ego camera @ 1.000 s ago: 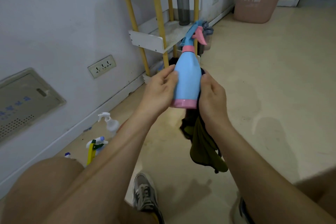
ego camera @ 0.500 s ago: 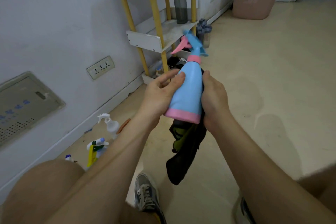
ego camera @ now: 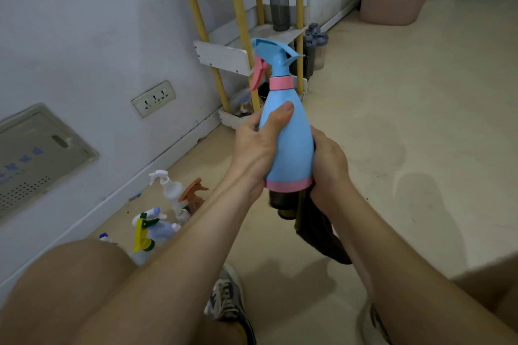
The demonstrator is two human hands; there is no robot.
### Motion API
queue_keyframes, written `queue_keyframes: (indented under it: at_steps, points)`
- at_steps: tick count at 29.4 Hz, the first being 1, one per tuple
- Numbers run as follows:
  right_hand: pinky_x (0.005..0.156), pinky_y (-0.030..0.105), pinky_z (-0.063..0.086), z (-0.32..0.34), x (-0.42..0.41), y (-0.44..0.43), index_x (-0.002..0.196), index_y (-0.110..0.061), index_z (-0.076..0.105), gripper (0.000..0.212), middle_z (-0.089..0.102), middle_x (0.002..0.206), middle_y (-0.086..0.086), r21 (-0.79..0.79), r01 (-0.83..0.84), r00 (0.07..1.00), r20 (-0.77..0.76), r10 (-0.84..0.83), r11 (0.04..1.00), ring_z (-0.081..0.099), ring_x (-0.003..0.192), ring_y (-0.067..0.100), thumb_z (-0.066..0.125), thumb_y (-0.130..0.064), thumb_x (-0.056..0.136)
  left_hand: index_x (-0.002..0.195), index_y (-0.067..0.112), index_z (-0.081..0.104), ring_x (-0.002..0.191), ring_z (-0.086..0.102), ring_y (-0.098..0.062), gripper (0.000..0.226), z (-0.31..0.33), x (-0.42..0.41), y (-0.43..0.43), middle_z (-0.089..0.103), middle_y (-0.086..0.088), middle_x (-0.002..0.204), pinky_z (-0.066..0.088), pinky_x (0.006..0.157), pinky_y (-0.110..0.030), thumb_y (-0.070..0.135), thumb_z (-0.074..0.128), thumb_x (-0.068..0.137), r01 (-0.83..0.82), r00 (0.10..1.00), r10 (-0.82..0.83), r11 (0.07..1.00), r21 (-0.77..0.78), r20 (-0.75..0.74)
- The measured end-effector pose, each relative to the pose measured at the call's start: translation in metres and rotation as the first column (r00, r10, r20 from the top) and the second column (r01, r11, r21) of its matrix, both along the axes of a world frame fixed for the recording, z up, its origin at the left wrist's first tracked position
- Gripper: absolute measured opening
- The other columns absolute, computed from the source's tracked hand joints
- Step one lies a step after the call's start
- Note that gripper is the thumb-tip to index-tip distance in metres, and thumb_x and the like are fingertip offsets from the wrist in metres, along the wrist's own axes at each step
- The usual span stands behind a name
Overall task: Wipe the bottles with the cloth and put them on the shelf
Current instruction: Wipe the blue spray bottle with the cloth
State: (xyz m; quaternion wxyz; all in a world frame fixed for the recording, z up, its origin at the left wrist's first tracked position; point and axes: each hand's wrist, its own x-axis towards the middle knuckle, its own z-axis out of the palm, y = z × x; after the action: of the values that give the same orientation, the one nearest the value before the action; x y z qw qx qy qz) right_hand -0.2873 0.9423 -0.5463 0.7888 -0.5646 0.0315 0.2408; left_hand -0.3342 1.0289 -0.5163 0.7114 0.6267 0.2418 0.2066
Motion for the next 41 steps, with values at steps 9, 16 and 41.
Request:
queue_keyframes:
  at_steps: [9,16,41]
  points:
    - [0.065,0.03,0.057,-0.012,-0.007,0.01,0.096,-0.009,0.07,0.034,0.075,0.082,0.01,0.297,0.137,0.903,-0.429,0.004,0.945,0.071,0.068,0.024,0.047,-0.035,0.099,0.101,0.036,0.06,0.09,0.068,-0.011,0.041,-0.03,0.015,-0.01,0.07,0.008,0.098,0.056,0.078,-0.032,0.061,0.061,0.069,-0.237,0.962,0.196,0.947,0.219,0.192]
    - [0.063,0.03,0.051,-0.029,-0.012,0.015,0.091,-0.005,0.061,0.028,0.068,0.092,0.015,-0.171,0.01,0.966,-0.253,-0.053,0.985,0.064,0.076,0.025,0.046,-0.025,0.102,0.113,0.044,0.045,0.093,0.057,0.002,0.048,-0.054,0.01,0.014,0.058,0.015,0.103,0.046,0.075,-0.015,0.063,0.059,0.071,-0.127,0.991,0.071,0.769,0.626,0.114]
    - [0.078,0.029,0.047,-0.08,0.014,0.035,0.103,-0.015,0.062,0.019,0.065,0.105,0.008,-0.46,-0.054,0.967,0.197,0.161,0.886,0.062,0.097,0.022,0.043,-0.012,0.103,0.111,0.023,0.06,0.09,0.058,-0.002,0.034,-0.157,-0.058,0.098,0.063,0.014,0.099,0.045,0.074,-0.008,0.02,0.077,0.082,0.169,0.906,0.053,0.865,0.473,-0.42]
